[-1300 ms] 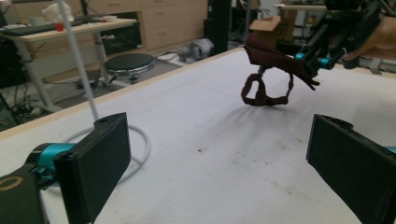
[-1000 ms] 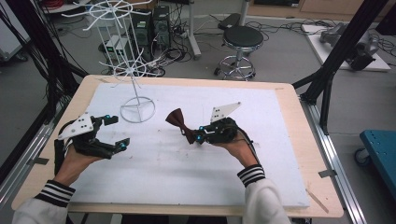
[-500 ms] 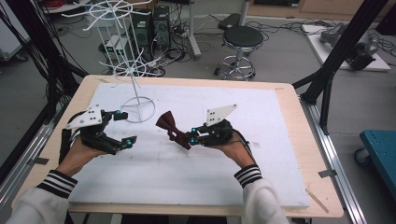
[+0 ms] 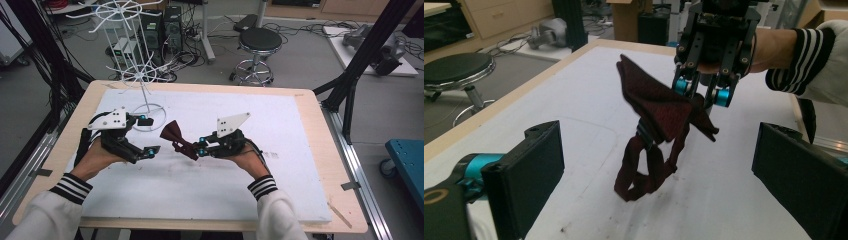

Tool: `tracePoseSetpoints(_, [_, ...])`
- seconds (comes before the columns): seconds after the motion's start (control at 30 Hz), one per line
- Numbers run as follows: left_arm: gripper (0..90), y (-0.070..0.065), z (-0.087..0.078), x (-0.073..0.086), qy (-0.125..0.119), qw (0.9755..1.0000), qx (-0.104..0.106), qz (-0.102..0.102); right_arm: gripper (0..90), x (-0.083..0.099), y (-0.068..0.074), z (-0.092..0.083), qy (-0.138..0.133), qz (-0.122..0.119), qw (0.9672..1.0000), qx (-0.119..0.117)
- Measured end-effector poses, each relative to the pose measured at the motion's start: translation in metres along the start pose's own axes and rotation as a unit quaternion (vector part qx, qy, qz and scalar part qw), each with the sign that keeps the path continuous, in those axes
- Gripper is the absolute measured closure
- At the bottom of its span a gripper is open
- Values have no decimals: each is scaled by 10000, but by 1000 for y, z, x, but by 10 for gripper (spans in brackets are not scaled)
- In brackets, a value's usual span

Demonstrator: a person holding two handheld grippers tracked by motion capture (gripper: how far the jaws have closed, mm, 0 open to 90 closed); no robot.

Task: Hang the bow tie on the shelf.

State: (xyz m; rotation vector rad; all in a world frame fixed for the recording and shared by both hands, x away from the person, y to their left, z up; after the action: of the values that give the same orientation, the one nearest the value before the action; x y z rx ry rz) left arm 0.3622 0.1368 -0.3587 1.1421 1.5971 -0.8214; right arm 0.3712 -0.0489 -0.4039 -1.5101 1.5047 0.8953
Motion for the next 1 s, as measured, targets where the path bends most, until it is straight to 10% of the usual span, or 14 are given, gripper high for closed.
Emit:
tracePoseSetpoints(0.67, [129, -9, 23, -4, 264, 9986, 401, -225, 810, -9, 10, 6, -118, -429, 9989, -142])
tracePoseSetpoints(1.0, [411, -13, 19, -5, 233, 9971, 667, -276, 810, -9, 11, 8, -92, -446, 9988, -153])
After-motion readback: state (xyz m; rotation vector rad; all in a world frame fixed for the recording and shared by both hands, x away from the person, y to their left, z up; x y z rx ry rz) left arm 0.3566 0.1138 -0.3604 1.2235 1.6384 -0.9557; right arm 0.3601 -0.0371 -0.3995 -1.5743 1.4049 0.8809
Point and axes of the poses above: each handheld gripper's, and its own axes: z roughly forward along the jaws, x roughly out of its underside, y roughly to its left, the point moved 8 cm from there along z, roughly forward along the jaws, and after that the axes turned 1 degree about x, right-handed, at the moved point
